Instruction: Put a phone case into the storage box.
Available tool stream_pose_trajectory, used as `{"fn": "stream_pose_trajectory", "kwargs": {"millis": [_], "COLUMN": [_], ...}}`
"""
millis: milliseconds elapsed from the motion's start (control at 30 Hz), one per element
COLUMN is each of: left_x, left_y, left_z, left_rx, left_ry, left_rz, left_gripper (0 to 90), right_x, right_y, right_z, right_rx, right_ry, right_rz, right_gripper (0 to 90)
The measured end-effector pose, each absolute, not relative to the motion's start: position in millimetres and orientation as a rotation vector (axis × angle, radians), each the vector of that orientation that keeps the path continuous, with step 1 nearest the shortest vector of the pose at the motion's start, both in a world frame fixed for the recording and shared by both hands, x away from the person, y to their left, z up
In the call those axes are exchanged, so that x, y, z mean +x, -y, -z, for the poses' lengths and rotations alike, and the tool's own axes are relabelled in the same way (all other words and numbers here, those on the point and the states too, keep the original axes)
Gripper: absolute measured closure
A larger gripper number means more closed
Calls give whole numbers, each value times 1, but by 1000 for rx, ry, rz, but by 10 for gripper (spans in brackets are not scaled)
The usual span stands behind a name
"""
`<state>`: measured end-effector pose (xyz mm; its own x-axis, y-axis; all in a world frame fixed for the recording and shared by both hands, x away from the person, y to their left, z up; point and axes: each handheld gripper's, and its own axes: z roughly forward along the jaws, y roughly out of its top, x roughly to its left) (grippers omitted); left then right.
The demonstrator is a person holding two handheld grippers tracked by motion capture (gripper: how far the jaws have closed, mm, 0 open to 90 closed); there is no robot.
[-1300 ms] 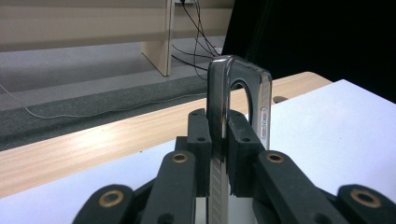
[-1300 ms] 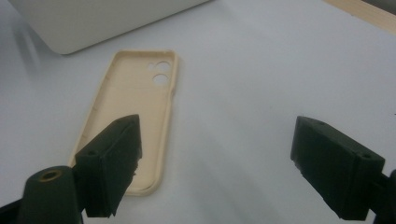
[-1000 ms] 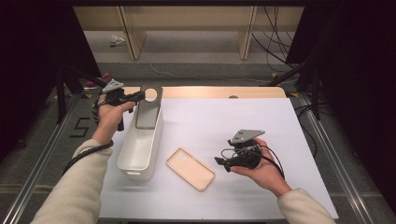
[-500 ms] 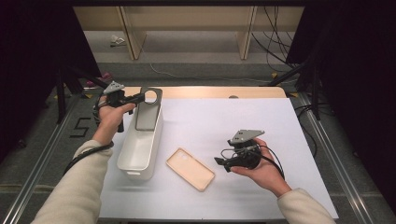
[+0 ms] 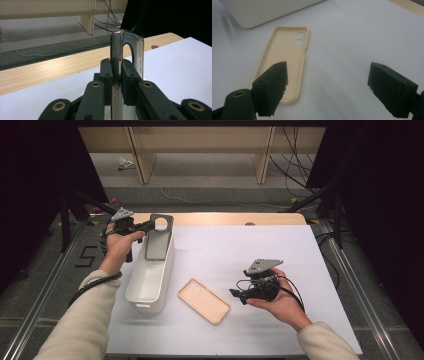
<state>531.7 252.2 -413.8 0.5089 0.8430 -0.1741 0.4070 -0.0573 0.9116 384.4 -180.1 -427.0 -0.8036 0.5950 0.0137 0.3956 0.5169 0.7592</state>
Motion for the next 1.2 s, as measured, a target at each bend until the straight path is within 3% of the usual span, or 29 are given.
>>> {"fn": "stream_pose_trajectory", "kwargs": {"millis": [1200], "left_x": [535], "left_y": [-253], "left_z": [418], "left_rx": [1709], "left_ry": [-1149], "left_rz": [-554], "left_gripper": [748], "right_x": [384], "right_y": [179], "right_z": [428], "right_rx": [830], "right_ry": [-2525], "right_rz": [-1159], "right_gripper": [172]}}
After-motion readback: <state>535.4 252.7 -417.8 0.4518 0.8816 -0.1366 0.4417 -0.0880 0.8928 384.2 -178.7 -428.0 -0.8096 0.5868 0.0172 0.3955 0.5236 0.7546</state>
